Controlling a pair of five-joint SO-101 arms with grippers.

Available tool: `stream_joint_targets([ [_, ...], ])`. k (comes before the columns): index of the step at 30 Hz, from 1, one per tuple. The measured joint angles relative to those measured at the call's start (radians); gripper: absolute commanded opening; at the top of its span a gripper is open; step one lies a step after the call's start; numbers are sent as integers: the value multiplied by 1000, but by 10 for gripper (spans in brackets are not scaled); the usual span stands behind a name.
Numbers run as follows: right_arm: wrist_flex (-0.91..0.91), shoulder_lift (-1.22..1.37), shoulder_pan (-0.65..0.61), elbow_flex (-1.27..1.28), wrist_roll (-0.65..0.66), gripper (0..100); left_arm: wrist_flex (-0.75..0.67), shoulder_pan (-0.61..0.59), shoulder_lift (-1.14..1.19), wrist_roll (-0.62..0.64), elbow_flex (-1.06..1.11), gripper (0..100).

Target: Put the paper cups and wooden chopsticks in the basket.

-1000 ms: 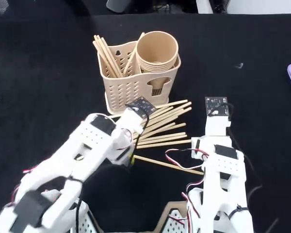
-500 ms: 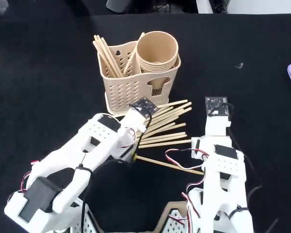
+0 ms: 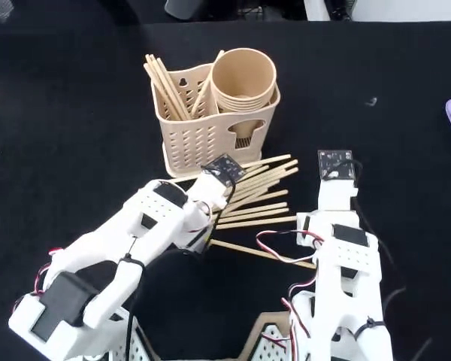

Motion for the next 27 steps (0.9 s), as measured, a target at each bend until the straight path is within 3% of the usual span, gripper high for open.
stream_joint_targets([
  [6, 144, -28, 127, -109, 0, 114, 0, 2, 12, 0, -3, 220],
  [12, 104, -106, 235, -68, 0, 116, -2, 3, 12, 0, -2, 220],
  [23, -3, -120, 253, 46, -2, 115, 58, 97, 17, -2, 8, 218],
  [27, -3, -120, 253, 46, -2, 114, 58, 107, 14, -2, 23, 127],
])
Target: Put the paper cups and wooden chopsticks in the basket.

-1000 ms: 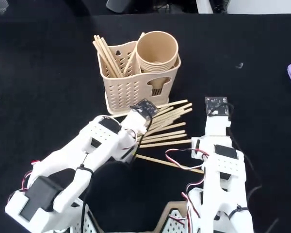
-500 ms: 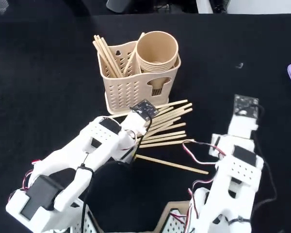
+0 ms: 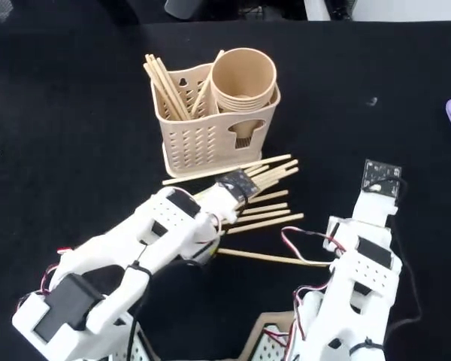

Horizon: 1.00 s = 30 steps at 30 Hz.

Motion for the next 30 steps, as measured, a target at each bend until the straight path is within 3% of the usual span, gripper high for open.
stream_joint_targets([
  [5, 0, 0, 0, 0, 0, 114, 3, 31, -2, 0, 9, 31],
  [13, 0, 0, 0, 0, 0, 114, 127, 31, 2, -6, 8, 30],
  [20, -9, 0, 0, 12, 0, 114, 222, 21, 11, -133, 9, 34],
  [27, -9, 0, 0, 12, 0, 115, 247, -41, 15, -153, -54, 227],
  [30, -9, 0, 0, 12, 0, 116, 247, -81, 17, -153, -106, 218],
])
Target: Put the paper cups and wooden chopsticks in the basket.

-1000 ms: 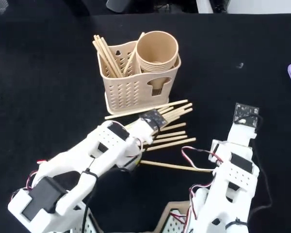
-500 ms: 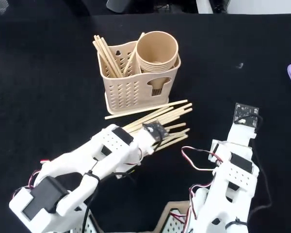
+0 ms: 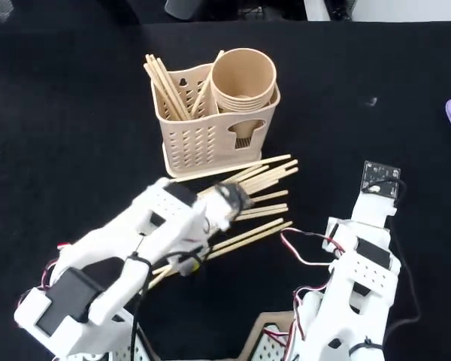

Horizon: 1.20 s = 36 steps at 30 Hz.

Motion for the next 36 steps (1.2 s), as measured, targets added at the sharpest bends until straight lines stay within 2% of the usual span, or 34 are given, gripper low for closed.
stream_joint_targets([
  [7, 0, 0, 0, 0, 0, 116, -106, -6, 12, 6, -41, 215],
  [15, 0, 0, 0, 0, 0, 116, -218, 35, 115, 118, -44, 213],
  [20, 0, 0, 0, 0, 0, 116, -219, 35, 172, 157, -84, 205],
  [24, 0, 0, 0, 0, 0, 116, -219, 37, 178, 172, -87, 36],
  [25, 0, 0, 0, 0, 0, 116, -218, 48, 178, 175, -87, 23],
  [26, 0, 0, 0, 0, 0, 116, -218, 55, 180, 175, -87, 45],
  [31, 0, 0, 0, 0, 0, 116, -212, 71, 181, 178, -89, 30],
  [36, 0, 0, 0, 0, 0, 116, -120, 69, 206, 181, -157, 30],
])
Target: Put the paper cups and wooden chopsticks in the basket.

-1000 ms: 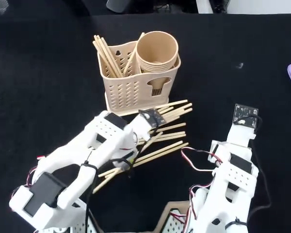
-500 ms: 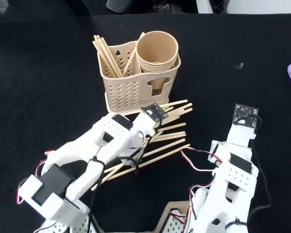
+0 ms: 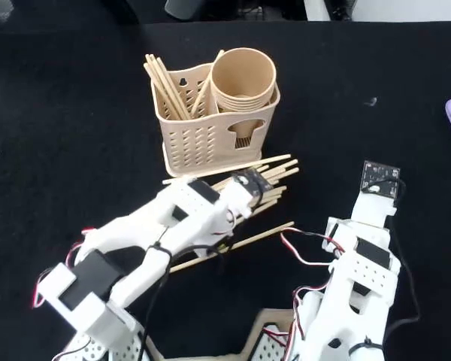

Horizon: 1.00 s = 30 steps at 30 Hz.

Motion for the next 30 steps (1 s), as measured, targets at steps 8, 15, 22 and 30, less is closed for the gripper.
stream_joint_targets([
  [8, 0, 0, 0, 0, 0, 116, 233, -6, 9, 0, -153, 30],
  [15, 0, 0, 0, 0, 0, 116, 322, -8, 9, 3, -230, 30],
  [22, 0, 0, 0, 0, 0, 116, 328, -5, -153, 3, -230, 30],
  [30, -12, 0, 0, 2, 0, 115, 334, -100, -525, -26, -164, 30],
])
